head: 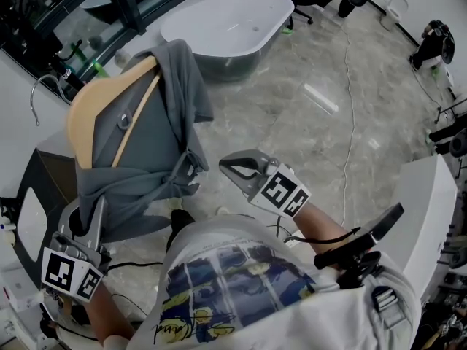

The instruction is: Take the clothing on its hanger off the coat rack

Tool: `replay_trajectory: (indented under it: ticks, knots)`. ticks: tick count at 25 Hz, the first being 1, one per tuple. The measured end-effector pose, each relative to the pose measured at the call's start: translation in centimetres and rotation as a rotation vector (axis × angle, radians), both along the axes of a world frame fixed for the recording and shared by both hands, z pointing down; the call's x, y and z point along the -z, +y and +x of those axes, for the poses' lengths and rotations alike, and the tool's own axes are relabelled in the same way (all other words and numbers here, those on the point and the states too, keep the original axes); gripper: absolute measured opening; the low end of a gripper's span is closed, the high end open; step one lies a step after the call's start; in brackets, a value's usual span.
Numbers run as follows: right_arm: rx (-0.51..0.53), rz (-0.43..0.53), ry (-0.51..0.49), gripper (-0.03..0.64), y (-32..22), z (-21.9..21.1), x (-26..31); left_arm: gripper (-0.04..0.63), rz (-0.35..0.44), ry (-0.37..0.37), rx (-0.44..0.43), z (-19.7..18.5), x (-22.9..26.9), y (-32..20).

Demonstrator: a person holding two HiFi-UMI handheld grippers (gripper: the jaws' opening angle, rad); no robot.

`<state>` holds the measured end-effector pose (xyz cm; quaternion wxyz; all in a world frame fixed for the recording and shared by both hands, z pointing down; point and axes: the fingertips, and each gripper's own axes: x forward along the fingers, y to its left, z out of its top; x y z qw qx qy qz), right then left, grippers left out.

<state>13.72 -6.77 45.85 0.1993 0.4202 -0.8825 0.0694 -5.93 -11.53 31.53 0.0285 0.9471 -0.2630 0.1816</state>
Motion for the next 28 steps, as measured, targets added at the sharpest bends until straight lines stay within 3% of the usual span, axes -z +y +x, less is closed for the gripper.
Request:
replay_trajectory:
  ticks: [24,28]
  knots:
    - [0.032,-0.024,0.011,0.002,-3.0,-1.1,-1.2,0.005,-0.032,-0.012,0.014,-0.6,-1.1,-3.8]
    - [0.003,-0.054,0.017,0.002,-2.0,-0.6,-2.3,0.005,-0.085,0.020,-0.015,-0.5,-2.1,-4.4]
